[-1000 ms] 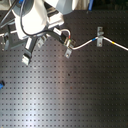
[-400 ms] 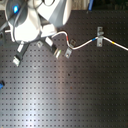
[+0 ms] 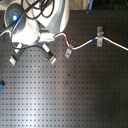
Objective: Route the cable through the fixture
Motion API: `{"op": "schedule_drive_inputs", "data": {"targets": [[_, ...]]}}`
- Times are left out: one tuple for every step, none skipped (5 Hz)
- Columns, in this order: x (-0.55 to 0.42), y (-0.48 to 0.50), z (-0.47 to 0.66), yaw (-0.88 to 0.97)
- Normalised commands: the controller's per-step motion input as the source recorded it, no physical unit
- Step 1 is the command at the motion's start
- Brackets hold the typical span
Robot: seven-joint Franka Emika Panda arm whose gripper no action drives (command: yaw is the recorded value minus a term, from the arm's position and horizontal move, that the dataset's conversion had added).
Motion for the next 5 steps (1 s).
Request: {"op": "schedule_drive_inputs", "data": {"targets": [[-0.260, 0.007, 0.16, -0.36], [-0.209, -0.018, 0.18, -0.41], [-0.154, -0.029, 0.16, -0.49], [-0.155, -0.046, 0.16, -0.49], [-0.204, -0.084, 0.13, -0.38]]}}
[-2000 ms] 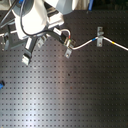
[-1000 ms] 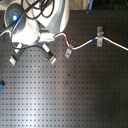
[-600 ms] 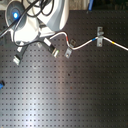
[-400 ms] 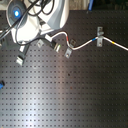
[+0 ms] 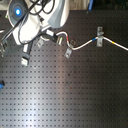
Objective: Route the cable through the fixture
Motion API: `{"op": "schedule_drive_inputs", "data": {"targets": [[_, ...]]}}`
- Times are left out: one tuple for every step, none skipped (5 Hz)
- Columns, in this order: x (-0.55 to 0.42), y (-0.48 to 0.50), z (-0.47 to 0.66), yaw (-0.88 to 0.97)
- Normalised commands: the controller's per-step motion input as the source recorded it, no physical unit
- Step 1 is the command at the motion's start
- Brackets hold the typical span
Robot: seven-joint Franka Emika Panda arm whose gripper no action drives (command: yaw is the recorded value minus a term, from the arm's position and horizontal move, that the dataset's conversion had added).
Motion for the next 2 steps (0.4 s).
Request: {"op": "schedule_drive_inputs", "data": {"targets": [[-0.196, -0.102, 0.18, -0.17], [-0.163, 0.049, 0.25, 0.10]]}}
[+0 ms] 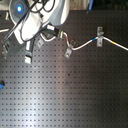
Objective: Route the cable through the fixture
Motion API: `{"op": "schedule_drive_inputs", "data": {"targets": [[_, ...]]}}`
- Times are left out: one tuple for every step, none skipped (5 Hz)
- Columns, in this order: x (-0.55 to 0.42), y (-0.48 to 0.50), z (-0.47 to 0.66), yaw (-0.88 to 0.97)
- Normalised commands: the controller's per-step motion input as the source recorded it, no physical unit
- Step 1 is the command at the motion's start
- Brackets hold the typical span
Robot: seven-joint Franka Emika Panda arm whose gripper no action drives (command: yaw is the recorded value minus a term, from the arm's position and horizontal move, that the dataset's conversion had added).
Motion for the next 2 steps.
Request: {"op": "schedule_drive_inputs", "data": {"targets": [[-0.154, 0.284, 0.26, 0.47], [-0.119, 0.311, 0.27, 0.51]]}}
